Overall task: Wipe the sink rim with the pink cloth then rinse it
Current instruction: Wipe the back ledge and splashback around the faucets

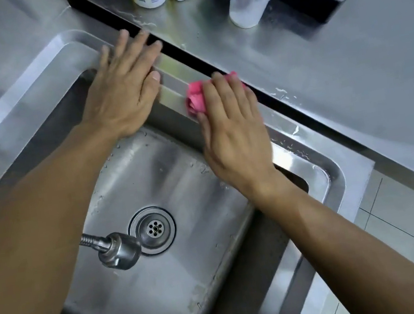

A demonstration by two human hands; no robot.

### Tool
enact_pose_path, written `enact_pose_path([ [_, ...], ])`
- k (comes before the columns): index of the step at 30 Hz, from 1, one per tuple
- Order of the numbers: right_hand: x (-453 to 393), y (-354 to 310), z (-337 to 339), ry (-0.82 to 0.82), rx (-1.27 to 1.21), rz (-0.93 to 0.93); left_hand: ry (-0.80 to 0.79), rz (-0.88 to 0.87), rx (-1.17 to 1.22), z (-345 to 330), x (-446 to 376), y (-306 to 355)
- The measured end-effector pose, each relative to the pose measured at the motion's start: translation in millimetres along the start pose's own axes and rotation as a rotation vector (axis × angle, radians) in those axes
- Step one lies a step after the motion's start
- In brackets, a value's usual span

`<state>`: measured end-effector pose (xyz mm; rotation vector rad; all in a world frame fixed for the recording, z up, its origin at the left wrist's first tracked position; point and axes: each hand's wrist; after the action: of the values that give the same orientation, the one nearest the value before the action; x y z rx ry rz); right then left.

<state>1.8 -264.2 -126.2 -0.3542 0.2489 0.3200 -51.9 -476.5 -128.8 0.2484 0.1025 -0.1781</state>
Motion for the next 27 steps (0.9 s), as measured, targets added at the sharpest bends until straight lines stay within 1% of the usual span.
enact_pose_path([
  [2, -17.3, -4.3, -9.1, -0.015, -0.033, 0.045, 0.037, -0.075, -0.029, -8.4, 7.8, 10.0],
  [5, 4.9, 12.7, 4.7, -0.037, -0.020, 0.098, 0.062, -0.051, -0.003, -14.9, 10.6, 14.7],
  [9, 57.1, 37.0, 31.8, -0.040, 0.027, 0.017, 0.099, -0.024, -0.006, -17.2, 11.4, 17.7],
  [12, 30.2, 15.6, 14.7, -0.017, 0.041, -0.028, 0.129, -0.006, 0.006, -19.1, 11.6, 20.2],
  [14, 0.6, -3.6, -1.8, -0.012, 0.000, 0.014, 0.122, -0.010, 0.002, -17.7, 10.8, 19.3],
  [16, -5.8, -2.0, -4.5, -0.044, -0.040, 0.070, 0.090, -0.023, -0.008, -16.9, 12.4, 17.2],
  [18, 24.3, 17.8, 14.9, -0.060, -0.045, 0.069, 0.058, -0.004, -0.005, -14.1, 12.9, 18.4],
  [20, 71.5, 42.1, 44.4, -0.064, -0.032, 0.000, 0.040, 0.041, 0.010, -8.8, 11.1, 28.0],
  [22, 87.7, 55.6, 54.3, -0.092, -0.013, -0.032, 0.037, 0.024, 0.035, -7.3, 11.3, 47.1],
  [24, 60.6, 51.6, 41.8, -0.098, -0.009, -0.026, 0.055, -0.066, 0.060, -15.5, 22.4, 70.0],
  [25, 42.2, 47.8, 34.9, -0.103, -0.021, -0.013, 0.066, -0.082, 0.070, -21.2, 30.3, 78.9],
  [27, 16.2, 48.3, 29.0, -0.130, -0.040, 0.057, 0.087, -0.046, 0.073, -28.1, 40.2, 85.9],
])
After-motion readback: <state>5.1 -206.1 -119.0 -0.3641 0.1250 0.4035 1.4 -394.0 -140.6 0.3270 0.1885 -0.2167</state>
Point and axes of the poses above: each hand's wrist, its own x-axis away from the middle knuckle, its own z-axis out of the back of the hand, y = z × x, and after that the axes turned 4 degrees about y, right-handed
